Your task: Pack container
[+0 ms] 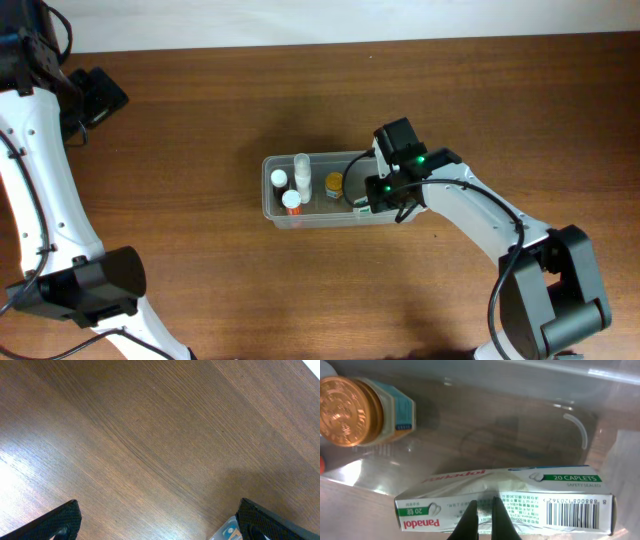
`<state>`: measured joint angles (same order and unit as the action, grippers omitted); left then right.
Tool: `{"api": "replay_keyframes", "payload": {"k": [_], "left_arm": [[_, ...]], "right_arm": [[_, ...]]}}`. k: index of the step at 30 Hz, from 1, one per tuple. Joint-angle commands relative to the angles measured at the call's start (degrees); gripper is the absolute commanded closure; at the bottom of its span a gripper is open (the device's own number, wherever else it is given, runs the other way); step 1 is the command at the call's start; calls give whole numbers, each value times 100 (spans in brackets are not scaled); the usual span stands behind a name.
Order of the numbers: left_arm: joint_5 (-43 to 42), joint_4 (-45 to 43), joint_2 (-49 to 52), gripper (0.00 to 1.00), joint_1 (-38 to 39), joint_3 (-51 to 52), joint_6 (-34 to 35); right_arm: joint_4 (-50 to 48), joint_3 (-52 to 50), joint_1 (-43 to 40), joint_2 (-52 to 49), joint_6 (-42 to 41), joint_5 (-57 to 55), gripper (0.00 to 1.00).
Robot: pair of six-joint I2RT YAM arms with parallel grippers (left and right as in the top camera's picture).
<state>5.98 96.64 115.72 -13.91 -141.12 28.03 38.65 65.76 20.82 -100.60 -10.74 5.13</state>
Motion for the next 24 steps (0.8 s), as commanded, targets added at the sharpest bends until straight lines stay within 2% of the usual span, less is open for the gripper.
{"api": "replay_keyframes", "payload": {"k": [1, 24], "left_arm": [[-17, 4, -55, 0, -13, -57, -92], [-17, 4, -55, 0, -13, -57, -92]], "right_arm": [[-144, -24, 15, -116, -28, 46, 96], [-1058, -17, 15, -87, -28, 48, 94]]}}
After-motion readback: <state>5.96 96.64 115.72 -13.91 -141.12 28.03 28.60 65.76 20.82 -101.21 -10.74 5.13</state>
